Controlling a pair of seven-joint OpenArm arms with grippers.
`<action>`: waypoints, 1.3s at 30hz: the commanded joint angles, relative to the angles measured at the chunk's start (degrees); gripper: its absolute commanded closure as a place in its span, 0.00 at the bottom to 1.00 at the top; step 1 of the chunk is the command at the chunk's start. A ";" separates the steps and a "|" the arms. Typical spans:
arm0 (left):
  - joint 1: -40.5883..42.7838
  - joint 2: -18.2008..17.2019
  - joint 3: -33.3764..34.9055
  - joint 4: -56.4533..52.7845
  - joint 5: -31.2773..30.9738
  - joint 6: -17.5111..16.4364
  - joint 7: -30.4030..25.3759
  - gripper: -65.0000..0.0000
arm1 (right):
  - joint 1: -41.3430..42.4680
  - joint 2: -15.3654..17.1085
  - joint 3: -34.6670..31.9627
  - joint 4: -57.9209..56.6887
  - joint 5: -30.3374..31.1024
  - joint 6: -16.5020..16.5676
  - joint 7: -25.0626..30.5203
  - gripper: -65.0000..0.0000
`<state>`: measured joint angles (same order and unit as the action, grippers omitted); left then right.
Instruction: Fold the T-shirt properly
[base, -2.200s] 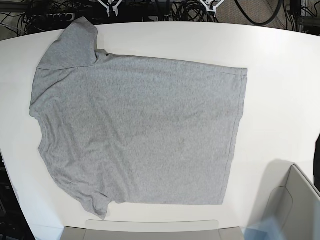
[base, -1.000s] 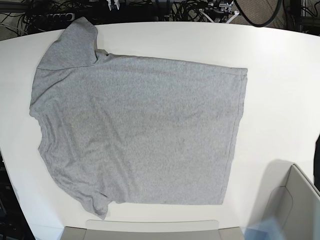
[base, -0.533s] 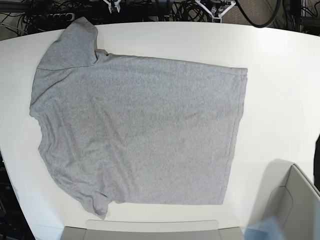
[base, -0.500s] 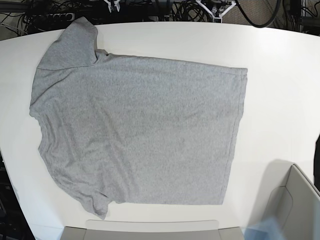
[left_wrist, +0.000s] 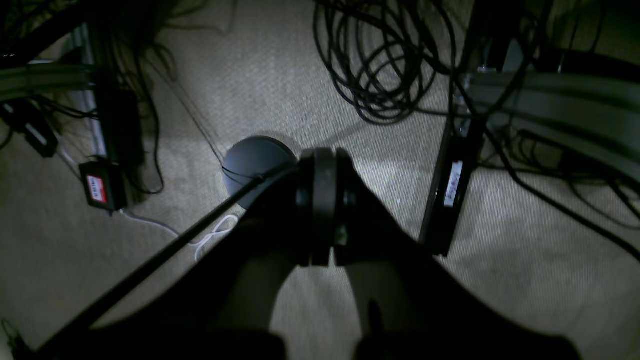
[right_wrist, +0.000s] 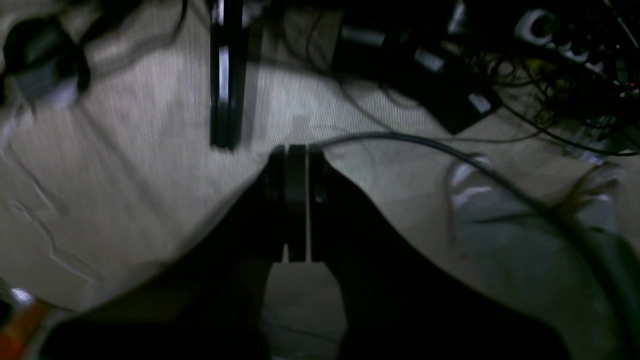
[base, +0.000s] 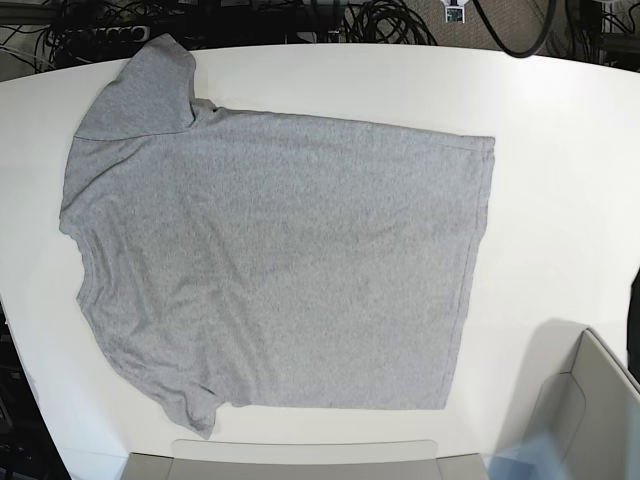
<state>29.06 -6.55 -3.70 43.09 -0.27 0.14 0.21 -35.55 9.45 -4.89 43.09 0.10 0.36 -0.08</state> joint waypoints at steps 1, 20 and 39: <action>1.58 -0.35 -0.21 2.49 -0.21 0.25 -0.52 1.00 | -1.68 0.44 -0.61 2.05 0.21 -0.05 0.65 1.00; 15.03 -0.62 -0.21 23.85 -0.21 0.08 0.10 1.00 | -17.33 1.84 -0.26 25.61 0.30 -0.40 0.38 1.00; 21.80 -0.35 -6.98 45.22 -0.21 0.08 3.00 1.00 | -27.26 7.82 10.99 49.08 14.89 -0.40 0.30 1.00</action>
<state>50.22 -6.72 -10.55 87.31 -0.49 0.10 4.69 -61.47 16.97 5.96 91.24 14.81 -0.30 -0.75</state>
